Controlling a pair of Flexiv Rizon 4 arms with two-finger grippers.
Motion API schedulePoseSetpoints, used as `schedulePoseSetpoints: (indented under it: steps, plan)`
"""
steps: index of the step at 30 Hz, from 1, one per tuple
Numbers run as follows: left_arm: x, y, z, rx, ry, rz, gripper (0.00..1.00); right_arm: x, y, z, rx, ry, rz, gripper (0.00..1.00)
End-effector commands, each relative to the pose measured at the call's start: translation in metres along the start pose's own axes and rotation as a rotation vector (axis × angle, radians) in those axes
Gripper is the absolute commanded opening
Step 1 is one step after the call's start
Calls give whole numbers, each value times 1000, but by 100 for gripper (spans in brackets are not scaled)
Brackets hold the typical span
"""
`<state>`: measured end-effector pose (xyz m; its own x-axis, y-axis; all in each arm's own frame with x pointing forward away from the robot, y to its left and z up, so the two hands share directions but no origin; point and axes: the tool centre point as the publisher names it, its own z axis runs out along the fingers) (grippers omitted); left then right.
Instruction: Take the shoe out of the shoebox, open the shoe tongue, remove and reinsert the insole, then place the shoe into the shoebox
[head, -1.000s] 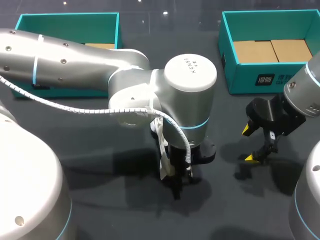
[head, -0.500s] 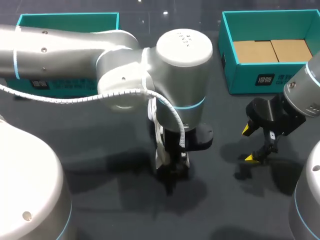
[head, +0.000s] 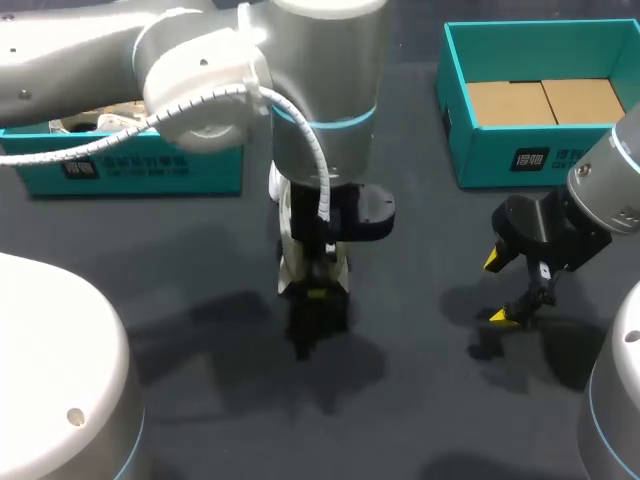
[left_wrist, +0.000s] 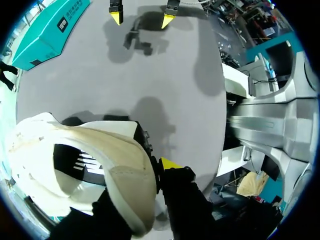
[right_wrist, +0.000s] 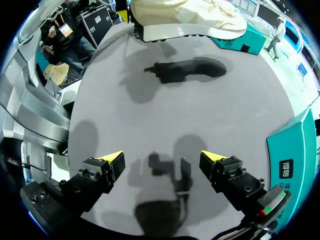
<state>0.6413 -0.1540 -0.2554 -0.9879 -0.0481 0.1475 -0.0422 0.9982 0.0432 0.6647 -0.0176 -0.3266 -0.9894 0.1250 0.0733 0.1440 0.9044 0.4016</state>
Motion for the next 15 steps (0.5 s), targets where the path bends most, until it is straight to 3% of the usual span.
schedulePoseSetpoints:
  steps: [1,15]
  plan:
    - [-11,27,-46,11,13,15,0,2,0,-1,1,-3,0,100]
    - [-56,68,-107,-24,35,60,0,2,0,-1,1,-3,0,100]
